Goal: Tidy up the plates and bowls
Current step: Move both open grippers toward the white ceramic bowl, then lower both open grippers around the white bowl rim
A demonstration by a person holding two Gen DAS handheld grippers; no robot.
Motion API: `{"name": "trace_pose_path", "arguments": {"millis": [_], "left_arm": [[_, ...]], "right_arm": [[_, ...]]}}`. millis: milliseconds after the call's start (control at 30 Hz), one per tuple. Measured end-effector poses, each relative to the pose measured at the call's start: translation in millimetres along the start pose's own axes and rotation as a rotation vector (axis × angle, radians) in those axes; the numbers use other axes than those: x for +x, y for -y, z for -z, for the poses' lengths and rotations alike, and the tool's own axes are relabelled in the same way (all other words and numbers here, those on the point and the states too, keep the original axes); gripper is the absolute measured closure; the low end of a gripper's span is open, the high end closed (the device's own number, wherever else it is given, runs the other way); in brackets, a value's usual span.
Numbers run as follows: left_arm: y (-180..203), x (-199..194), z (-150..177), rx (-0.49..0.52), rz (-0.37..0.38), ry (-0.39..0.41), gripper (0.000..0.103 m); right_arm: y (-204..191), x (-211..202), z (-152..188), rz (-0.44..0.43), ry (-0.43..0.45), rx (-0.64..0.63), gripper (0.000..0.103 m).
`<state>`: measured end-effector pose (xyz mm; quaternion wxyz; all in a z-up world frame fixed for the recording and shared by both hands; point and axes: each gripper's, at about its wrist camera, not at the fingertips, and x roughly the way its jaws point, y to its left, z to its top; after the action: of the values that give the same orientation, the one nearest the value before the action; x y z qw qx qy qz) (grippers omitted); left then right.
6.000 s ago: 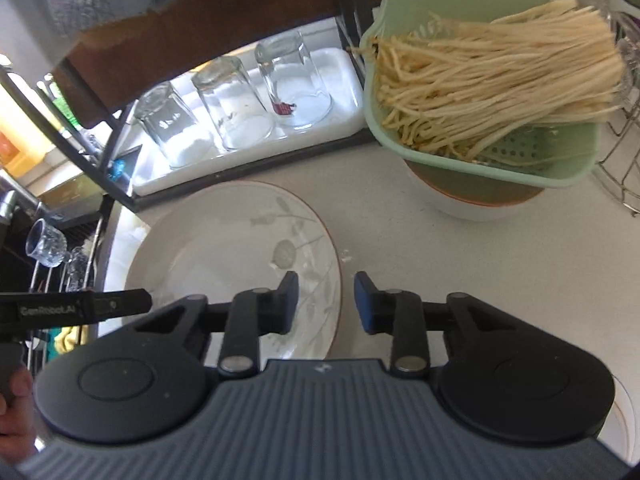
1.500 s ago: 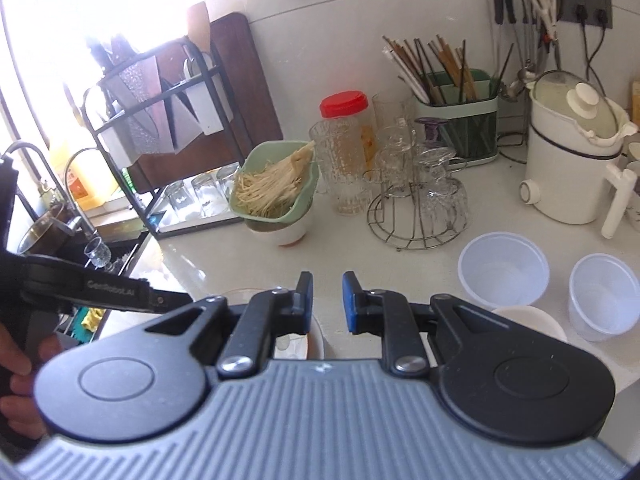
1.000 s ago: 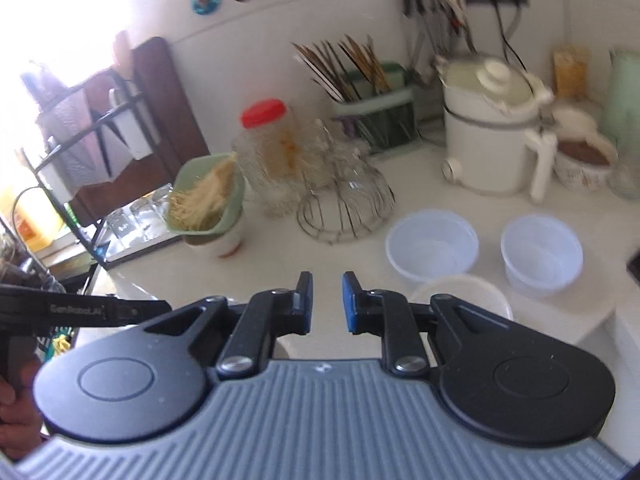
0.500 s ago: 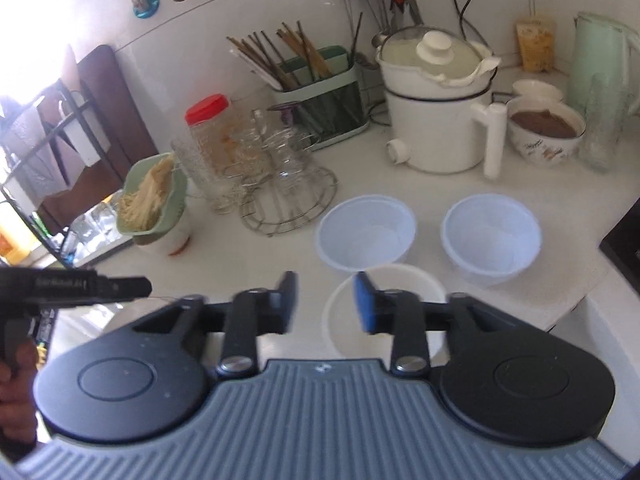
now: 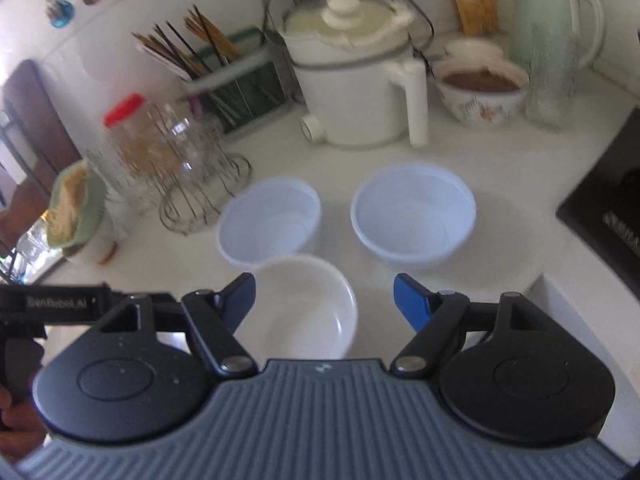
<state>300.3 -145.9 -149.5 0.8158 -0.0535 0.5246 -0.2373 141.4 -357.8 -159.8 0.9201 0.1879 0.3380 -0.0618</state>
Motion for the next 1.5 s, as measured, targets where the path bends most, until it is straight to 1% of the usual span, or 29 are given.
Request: {"name": "trace_pose_path", "arguments": {"millis": [100,267,400,433,467,533,600,667,700,733,767,800,833,867,1000,1067,1200,1267,1500], "left_arm": [[4,11,-2,0.001,0.01,-0.014,0.024],[7,25,-5,0.0,0.008,-0.042,0.025],[8,34,-7,-0.011,-0.004,-0.053,0.026],[9,36,-8,-0.016,-0.015,-0.058,0.027],[9,38,-9,-0.021,-0.016,-0.066,0.03],[10,41,-9,-0.02,-0.003,-0.074,0.033],[13,44,-10,-0.01,0.0,-0.08,0.038],[13,47,-10,-0.014,0.002,-0.091,0.045],[13,49,-10,-0.018,0.007,-0.097,0.047],[13,50,-9,-0.02,0.009,-0.102,0.051],[14,51,-9,-0.018,0.011,-0.106,0.056],[14,52,-9,-0.016,0.011,-0.109,0.058],[14,53,-8,-0.019,0.005,-0.109,0.064],[13,53,-6,-0.027,-0.001,-0.101,0.067],[13,54,-2,-0.04,0.029,-0.102,0.068],[13,53,-1,-0.034,0.037,-0.105,0.069],[14,48,0,-0.026,0.042,-0.097,0.07],[13,45,0,-0.03,0.048,-0.094,0.07],[0,31,2,-0.061,0.032,-0.084,0.07]], "right_arm": [[8,8,5,-0.002,-0.02,0.022,0.025],[14,15,9,-0.007,-0.024,0.045,0.025],[18,24,11,-0.018,-0.045,0.065,0.027],[19,25,11,-0.023,-0.046,0.071,0.029],[20,27,12,-0.021,-0.05,0.079,0.03],[21,29,12,-0.022,-0.053,0.095,0.03],[22,32,13,-0.026,-0.061,0.107,0.033],[23,34,13,-0.041,-0.07,0.112,0.033],[23,36,14,-0.049,-0.076,0.112,0.035],[23,37,15,-0.055,-0.083,0.111,0.04],[23,39,15,-0.056,-0.088,0.109,0.043],[22,41,16,-0.056,-0.092,0.106,0.047],[22,42,17,-0.052,-0.097,0.104,0.052],[22,43,17,-0.049,-0.1,0.104,0.057],[22,46,18,-0.055,-0.114,0.11,0.058],[22,46,18,-0.062,-0.115,0.11,0.063],[18,44,19,-0.079,-0.111,0.096,0.066],[16,43,18,-0.094,-0.114,0.091,0.07],[1,43,17,-0.131,-0.118,0.049,0.07]]}}
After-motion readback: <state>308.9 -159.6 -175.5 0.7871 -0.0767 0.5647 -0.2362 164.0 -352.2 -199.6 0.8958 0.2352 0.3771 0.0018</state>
